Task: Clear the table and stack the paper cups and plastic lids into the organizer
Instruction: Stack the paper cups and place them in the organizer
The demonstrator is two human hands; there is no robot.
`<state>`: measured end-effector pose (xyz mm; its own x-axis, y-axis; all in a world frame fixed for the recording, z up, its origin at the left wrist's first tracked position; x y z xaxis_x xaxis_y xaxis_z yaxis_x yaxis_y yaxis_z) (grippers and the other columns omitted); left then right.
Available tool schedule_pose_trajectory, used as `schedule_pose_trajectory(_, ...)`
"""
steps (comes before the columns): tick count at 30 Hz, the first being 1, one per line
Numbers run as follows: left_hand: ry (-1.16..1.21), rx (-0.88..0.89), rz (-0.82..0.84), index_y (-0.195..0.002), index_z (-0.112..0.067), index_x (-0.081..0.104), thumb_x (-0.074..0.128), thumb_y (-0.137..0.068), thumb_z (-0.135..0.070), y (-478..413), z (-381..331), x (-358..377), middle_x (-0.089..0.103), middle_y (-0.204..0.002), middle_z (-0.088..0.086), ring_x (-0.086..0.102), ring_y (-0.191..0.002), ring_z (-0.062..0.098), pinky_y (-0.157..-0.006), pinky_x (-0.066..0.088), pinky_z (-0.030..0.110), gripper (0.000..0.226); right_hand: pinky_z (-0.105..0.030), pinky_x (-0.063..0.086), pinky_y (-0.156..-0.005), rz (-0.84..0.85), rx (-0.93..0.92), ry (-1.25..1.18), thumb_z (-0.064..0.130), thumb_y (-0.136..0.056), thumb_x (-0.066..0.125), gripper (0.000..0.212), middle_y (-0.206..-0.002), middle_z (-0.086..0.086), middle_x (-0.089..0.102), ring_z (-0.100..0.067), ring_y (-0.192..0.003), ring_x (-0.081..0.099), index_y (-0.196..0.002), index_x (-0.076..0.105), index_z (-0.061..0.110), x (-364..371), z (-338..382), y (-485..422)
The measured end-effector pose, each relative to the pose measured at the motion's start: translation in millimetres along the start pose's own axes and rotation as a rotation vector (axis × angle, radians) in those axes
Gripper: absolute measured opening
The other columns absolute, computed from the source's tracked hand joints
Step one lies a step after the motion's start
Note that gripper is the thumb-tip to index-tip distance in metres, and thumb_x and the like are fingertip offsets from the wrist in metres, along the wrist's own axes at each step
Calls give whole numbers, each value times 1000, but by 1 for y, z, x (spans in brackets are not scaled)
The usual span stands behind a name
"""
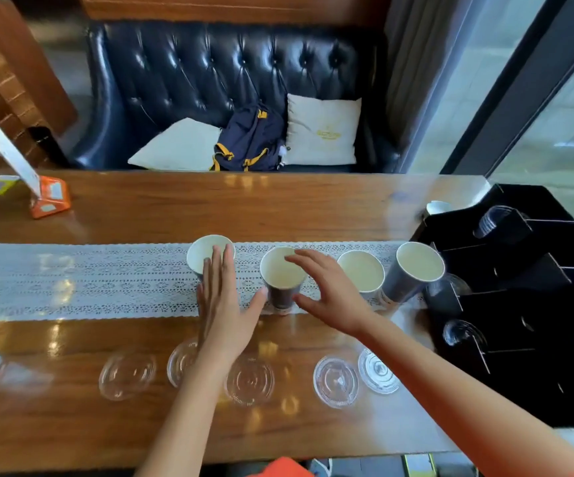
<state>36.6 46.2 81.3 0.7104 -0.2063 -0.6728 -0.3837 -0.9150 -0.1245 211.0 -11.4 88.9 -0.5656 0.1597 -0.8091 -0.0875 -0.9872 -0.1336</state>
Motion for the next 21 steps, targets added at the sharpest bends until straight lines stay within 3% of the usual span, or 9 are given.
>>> schedule_pose_trajectory(5,-10,-18,-4,-150,-26,0,61,-85,-40,-16,26,-35,-5,-161,-2,-6,-147,15,-118,3,45,91,-44,21,-118,150,130,103,38,-74,78,93,-157,-15,24,-31,-146,20,-149,28,16,18,11,-45)
schedule_pose_trajectory(9,-5,-47,9,-150,-24,-2,63,-84,-38,-37,40,-51,-7,-160,-2,-7,-147,14,-119,2,45,94,-46,17,-120,207,168,185,44,-73,77,98,-161,-11,15,-30,-149,12,-151,22,23,29,10,-71)
schedule_pose_trajectory(16,-40,-35,106,-149,-32,-6,68,-75,-50,-59,64,-47,-11,-160,-9,-7,-146,14,-117,3,49,106,-64,12,-114,316,318,350,57,-64,78,111,-163,-3,-10,-29,-150,-7,-151,13,34,51,-1,-81)
schedule_pose_trajectory(18,-59,-49,130,-149,-31,-5,73,-70,-50,-69,70,-44,-9,-160,-8,-5,-146,16,-117,5,50,112,-66,21,-110,360,358,350,55,-63,79,107,-162,-2,0,-30,-149,1,-148,19,36,55,-2,-85)
schedule_pose_trajectory(21,-37,-112,161,-149,-24,-3,80,-63,-46,-82,82,-38,7,-160,2,8,-145,23,-115,18,52,121,-56,39,-97,328,368,402,47,-63,77,88,-146,-1,28,-29,-136,25,-137,30,36,63,1,-84)
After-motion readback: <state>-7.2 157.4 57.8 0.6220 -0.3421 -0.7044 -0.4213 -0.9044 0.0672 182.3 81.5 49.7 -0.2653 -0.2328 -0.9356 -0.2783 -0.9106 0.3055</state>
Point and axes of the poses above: each hand's wrist, its own y-axis away from the middle knuckle, its own x-axis out of the palm, z = x × y, the point moved 3 cm from there along -y, towards the middle knuckle
